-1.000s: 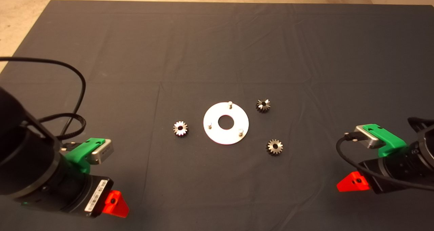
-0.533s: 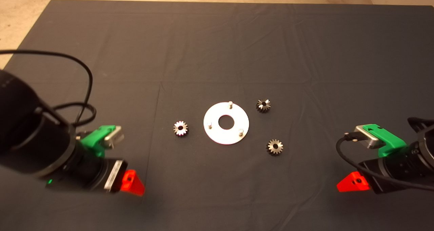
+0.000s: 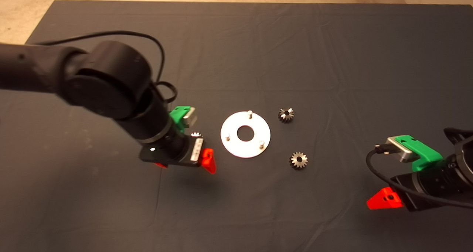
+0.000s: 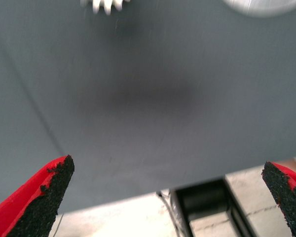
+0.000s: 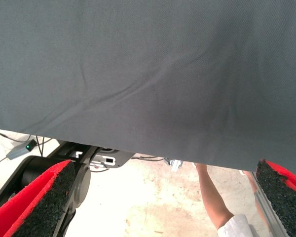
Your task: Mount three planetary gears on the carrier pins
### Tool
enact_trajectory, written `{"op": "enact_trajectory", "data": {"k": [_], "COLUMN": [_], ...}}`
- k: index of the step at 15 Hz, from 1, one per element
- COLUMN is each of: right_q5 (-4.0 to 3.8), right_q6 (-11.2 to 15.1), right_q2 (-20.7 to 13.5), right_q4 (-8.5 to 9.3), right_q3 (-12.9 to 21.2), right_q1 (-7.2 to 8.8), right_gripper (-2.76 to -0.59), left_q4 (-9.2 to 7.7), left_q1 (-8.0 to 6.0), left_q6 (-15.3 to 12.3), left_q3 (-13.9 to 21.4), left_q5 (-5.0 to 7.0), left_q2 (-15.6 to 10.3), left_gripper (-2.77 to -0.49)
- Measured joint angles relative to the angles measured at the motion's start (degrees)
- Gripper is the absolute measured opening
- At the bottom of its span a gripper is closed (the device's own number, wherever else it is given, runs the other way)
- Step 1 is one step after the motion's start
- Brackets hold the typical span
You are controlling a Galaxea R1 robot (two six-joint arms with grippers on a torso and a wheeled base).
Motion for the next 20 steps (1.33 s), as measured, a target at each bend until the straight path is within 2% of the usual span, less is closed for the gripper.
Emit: {"op": "enact_trajectory", "data": {"k": [3, 5, 6, 7, 9, 10, 12, 13, 17, 20], "right_q5": [0.3, 0.11, -0.01, 0.02, 0.17, 0.13, 0.11, 0.11, 0.11, 0.09], "right_q6": [-0.01, -0.01, 0.0, 0.01, 0.0, -0.01, 0.01, -0.01, 0.01, 0.0], "right_q2": [0.3, 0.27, 0.06, 0.02, 0.17, 0.17, 0.17, 0.16, 0.17, 0.16], "right_q4": [0.01, 0.01, 0.04, 0.05, 0.05, 0.04, 0.05, 0.05, 0.05, 0.05], "right_q3": [0.0, 0.0, 0.0, 0.0, 0.0, 0.0, 0.0, 0.0, 0.0, 0.0], "right_q1": [0.25, 0.28, 0.28, 0.3, 0.3, 0.3, 0.3, 0.3, 0.3, 0.3], "right_gripper": [-0.62, -0.62, -0.62, -0.62, -0.62, -0.62, -0.62, -0.62, -0.62, -0.62], "left_q4": [1.68, 4.01, 4.8, 4.93, 5.81, 6.28, 7.03, 7.74, 8.23, 8.38], "left_q1": [2.48, 3.87, 4.33, 5.05, 6.85, 7.35, 7.45, 7.45, 7.45, 7.45], "left_q6": [0.0, 0.09, 0.16, 0.19, 1.46, 1.88, 2.39, 2.79, 7.05, 8.75], "left_q3": [-6.89, -7.9, -8.29, -9.49, -12.38, -13.13, -13.27, -13.58, -16.44, -18.12], "left_q5": [1.07, 0.56, 0.06, 0.14, 1.1, 2.02, 3.89, 4.25, 4.52, 4.58], "left_q2": [4.51, 7.11, 7.57, 7.47, 6.74, 6.61, 6.91, 7.13, 7.06, 7.08], "left_gripper": [-0.51, -0.51, -0.51, -0.51, -0.51, -0.51, -0.51, -0.51, -0.51, -0.51]}}
